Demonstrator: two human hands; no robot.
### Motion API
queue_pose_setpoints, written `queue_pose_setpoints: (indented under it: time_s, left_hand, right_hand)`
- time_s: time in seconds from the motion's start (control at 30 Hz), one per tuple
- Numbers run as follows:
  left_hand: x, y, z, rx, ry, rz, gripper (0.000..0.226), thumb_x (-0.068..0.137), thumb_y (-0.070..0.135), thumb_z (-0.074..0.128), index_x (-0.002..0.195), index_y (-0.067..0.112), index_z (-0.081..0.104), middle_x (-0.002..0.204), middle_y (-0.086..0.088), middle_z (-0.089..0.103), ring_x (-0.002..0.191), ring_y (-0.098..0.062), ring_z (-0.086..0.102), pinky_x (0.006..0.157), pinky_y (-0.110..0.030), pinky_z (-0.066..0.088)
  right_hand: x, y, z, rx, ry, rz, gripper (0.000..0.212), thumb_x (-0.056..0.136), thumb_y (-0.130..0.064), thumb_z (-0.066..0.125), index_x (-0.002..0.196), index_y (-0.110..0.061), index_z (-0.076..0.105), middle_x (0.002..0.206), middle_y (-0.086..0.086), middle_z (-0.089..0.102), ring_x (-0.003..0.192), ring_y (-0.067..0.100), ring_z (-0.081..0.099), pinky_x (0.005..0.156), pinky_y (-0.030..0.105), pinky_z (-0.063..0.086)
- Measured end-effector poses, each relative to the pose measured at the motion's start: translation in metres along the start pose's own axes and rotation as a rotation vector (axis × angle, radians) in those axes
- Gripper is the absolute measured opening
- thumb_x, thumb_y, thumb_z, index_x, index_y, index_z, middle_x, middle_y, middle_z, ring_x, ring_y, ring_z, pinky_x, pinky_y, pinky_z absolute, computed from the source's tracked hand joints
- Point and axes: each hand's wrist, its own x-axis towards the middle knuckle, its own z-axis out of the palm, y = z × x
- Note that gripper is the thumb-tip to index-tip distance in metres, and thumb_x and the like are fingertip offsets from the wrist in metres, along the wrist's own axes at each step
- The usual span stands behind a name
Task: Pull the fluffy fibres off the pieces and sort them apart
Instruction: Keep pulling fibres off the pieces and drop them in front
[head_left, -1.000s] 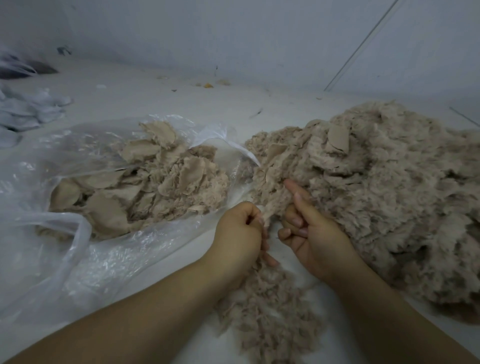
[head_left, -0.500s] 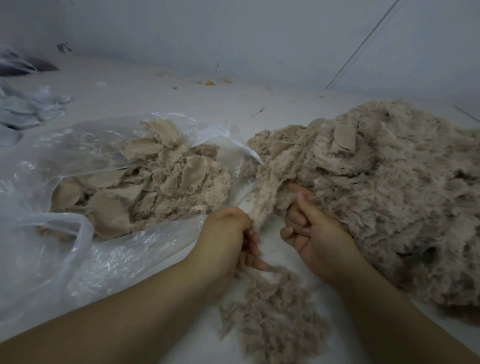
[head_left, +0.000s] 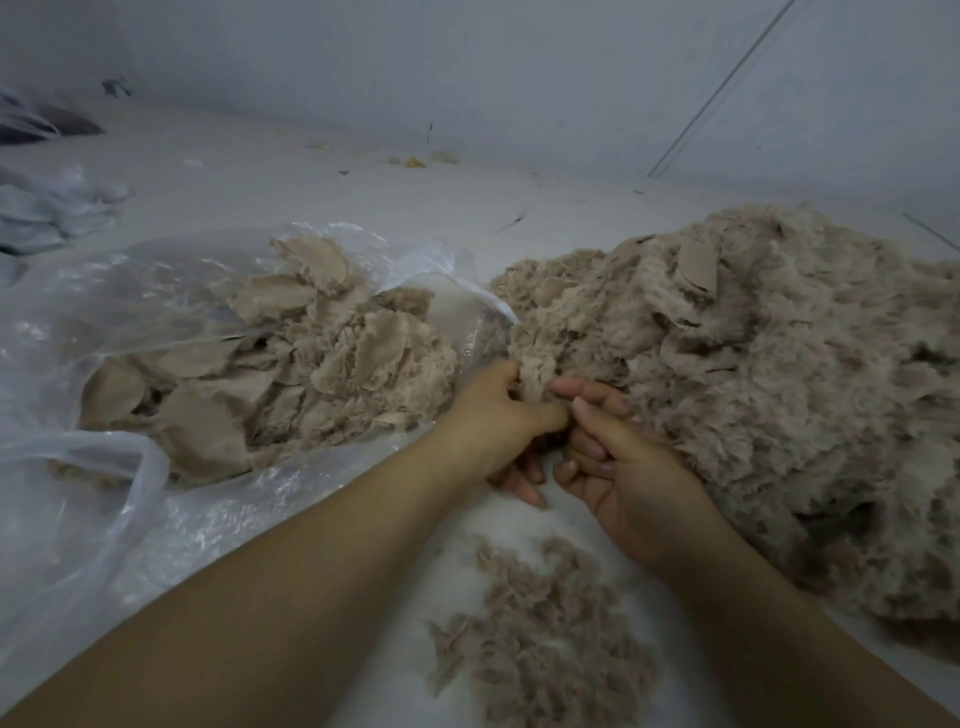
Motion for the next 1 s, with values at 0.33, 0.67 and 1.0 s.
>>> queue_pose_setpoints:
  time_s: [0.33, 0.67, 1.0]
  left_hand:
    - [-0.017, -0.027, 0.010, 0.164, 0.080, 0.242, 0.041, 0.099, 0.018, 0.054, 0.069, -0.010, 0.053, 0.053, -0.017, 0.054, 0.038, -0.015, 0.051, 0.039, -0.023, 0.045]
    - [-0.028, -0.016, -0.001, -0.007, 0.082, 0.263, 0.043, 0.097, 0.013, 0.056, 0.055, 0.010, 0.062, 0.052, -0.013, 0.059, 0.037, -0.017, 0.049, 0.035, -0.022, 0.038]
    - [-0.027, -0.012, 0.001, 0.081, 0.038, 0.231, 0.044, 0.100, 0.024, 0.051, 0.067, -0.004, 0.054, 0.054, -0.012, 0.048, 0.046, -0.020, 0.043, 0.045, -0.025, 0.037]
  right_hand:
    - [-0.003, -0.003, 0.001, -0.070, -0.102, -0.036, 0.038, 0.084, -0.023, 0.056, 0.120, -0.031, 0.066, 0.050, -0.009, 0.039, 0.043, 0.001, 0.036, 0.044, 0.014, 0.036]
    - [0.006, -0.001, -0.002, 0.018, 0.117, 0.093, 0.039, 0.098, -0.026, 0.048, 0.137, -0.020, 0.049, 0.049, -0.008, 0.035, 0.038, 0.002, 0.039, 0.040, 0.015, 0.037]
    - [-0.001, -0.002, 0.000, -0.091, -0.033, 0.027, 0.010, 0.080, -0.023, 0.061, 0.082, -0.013, 0.064, 0.058, -0.004, 0.062, 0.049, 0.002, 0.055, 0.045, 0.014, 0.041]
